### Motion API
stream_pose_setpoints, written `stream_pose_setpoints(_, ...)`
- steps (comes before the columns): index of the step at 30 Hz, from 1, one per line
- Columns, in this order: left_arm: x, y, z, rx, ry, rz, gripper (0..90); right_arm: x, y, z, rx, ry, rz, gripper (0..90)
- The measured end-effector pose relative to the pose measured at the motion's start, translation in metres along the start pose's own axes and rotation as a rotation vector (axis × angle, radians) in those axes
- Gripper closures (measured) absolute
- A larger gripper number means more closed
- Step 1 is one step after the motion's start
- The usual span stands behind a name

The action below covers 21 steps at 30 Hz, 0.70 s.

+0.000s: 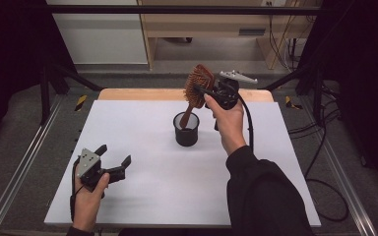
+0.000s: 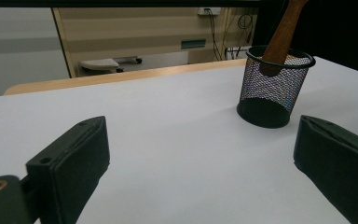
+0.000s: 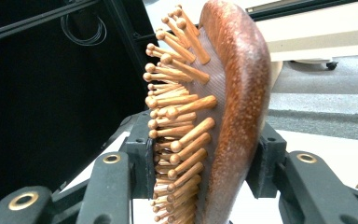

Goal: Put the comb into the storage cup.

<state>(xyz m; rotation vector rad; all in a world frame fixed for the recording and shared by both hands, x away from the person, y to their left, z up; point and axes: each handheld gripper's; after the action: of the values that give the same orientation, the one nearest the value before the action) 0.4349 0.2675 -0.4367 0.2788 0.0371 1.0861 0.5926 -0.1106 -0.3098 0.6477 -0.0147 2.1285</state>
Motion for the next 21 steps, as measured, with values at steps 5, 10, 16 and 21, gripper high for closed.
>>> stream_pose_setpoints(5, 0.000, 0.000, 0.000, 0.001, 0.000, -0.005, 2.2, 0.001, -0.002, -0.002, 0.006, 0.005, 0.002, 53.0)
stream_pose_setpoints(10, 0.000, 0.000, 0.000, 0.000, 0.002, -0.004, 2.2, 0.000, -0.005, -0.006, 0.013, 0.004, 0.002, 52.9)
stream_pose_setpoints(16, 0.000, -0.001, 0.000, 0.001, 0.003, -0.007, 2.2, -0.004, -0.010, -0.013, 0.028, -0.002, 0.002, 52.7)
stream_pose_setpoints(21, 0.000, 0.000, 0.000, 0.001, 0.006, -0.005, 2.3, -0.007, -0.014, -0.019, 0.042, -0.004, -0.002, 52.6)
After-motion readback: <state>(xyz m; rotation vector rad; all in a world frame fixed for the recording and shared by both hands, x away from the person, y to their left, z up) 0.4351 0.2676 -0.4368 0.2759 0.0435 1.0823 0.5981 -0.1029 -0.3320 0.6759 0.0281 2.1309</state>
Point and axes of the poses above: each handheld gripper's, and its own axes: y roughly backward along the jaws, z roughly out of its top, x roughly to its left, and after that the axes turned 8 degrees about -y, right-handed
